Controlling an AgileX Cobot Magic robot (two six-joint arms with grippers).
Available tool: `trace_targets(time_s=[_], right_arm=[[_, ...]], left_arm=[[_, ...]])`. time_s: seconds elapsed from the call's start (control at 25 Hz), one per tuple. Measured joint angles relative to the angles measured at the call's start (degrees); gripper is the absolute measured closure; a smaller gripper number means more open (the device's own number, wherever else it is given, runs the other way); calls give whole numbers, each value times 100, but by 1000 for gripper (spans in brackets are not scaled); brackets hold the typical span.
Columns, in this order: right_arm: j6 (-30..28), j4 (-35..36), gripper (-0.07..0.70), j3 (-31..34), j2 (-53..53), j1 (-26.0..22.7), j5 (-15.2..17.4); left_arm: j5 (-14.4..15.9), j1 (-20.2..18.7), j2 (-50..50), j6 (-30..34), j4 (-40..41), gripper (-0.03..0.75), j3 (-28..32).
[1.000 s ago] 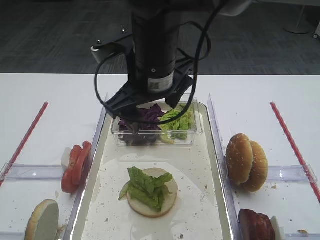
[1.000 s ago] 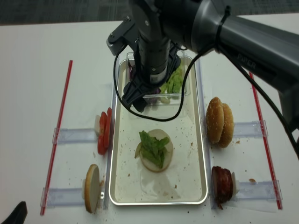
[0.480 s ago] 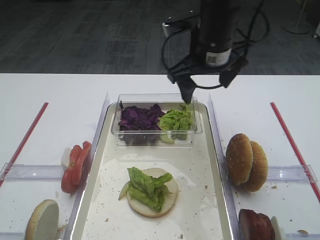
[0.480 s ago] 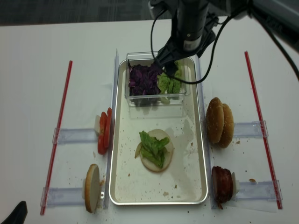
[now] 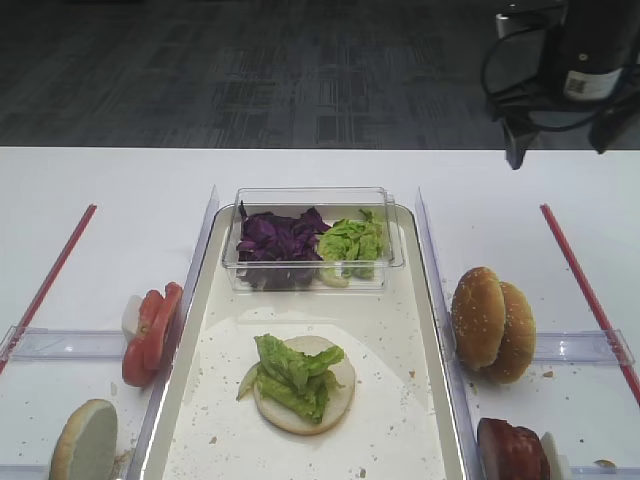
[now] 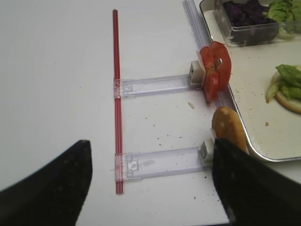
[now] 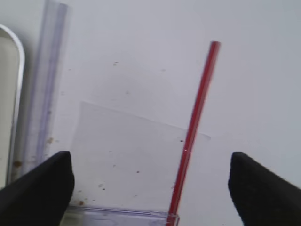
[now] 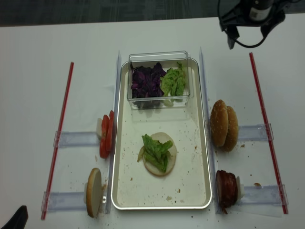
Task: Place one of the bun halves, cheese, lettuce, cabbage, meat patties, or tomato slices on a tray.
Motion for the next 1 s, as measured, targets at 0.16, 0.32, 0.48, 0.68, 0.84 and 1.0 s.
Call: trace_targets(time_s=[0.16, 0.32, 0.48, 0.68, 0.84, 1.0], right_arm=[[-65, -5, -46, 0, 0, -592, 0], [-134, 59, -46, 0, 0, -1112, 0], [-341, 430, -46, 0, 0, -1395, 0], [-463, 770, -46, 0, 0, -1406, 9], [-465, 822, -46, 13, -27, -1406, 9], [-474, 834, -46, 252, -286, -1406, 9]], left_arm=[[0, 0, 0, 0, 0, 224, 0], [0, 0, 0, 0, 0, 224, 0], [0, 0, 0, 0, 0, 224, 0], [0, 0, 0, 0, 0, 224, 0], [0, 0, 0, 0, 0, 224, 0], [0, 0, 0, 0, 0, 224, 0]])
